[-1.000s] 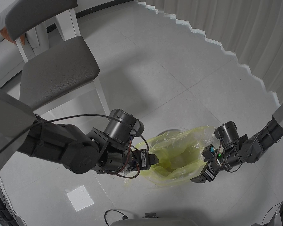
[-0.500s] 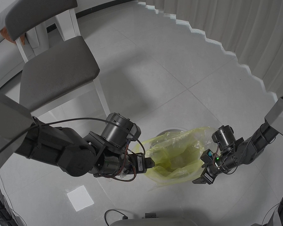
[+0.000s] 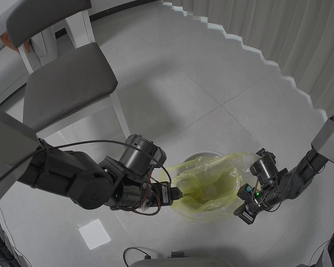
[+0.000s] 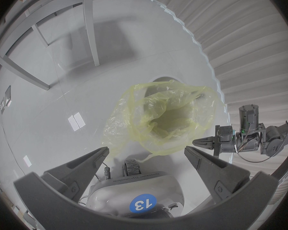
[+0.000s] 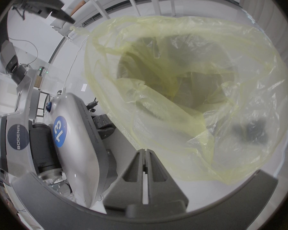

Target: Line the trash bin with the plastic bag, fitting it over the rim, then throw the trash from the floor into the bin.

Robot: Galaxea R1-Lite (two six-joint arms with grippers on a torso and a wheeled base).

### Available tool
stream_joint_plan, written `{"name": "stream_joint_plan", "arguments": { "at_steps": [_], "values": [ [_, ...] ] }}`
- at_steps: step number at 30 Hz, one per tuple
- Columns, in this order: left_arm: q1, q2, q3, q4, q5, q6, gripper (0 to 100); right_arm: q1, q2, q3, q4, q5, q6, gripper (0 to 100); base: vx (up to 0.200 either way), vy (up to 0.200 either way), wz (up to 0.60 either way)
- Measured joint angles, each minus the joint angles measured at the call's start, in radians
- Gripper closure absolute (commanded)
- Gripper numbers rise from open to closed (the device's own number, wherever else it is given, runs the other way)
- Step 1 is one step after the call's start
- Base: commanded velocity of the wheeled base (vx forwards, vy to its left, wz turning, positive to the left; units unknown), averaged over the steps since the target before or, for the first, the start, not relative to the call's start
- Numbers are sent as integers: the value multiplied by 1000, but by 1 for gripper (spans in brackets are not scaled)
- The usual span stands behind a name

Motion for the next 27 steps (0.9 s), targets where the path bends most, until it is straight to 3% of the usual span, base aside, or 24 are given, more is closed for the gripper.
{"name": "stream_joint_plan", "arguments": {
  "at_steps": [9,27],
  "values": [
    [-1,15,2,-11,0,0,0,43,2,84,-45,6,-10,100,0,0,0],
    [13,89,-11,-46,-2,9,0,52,-14,107,-74,13,6,100,0,0,0]
  ]
}}
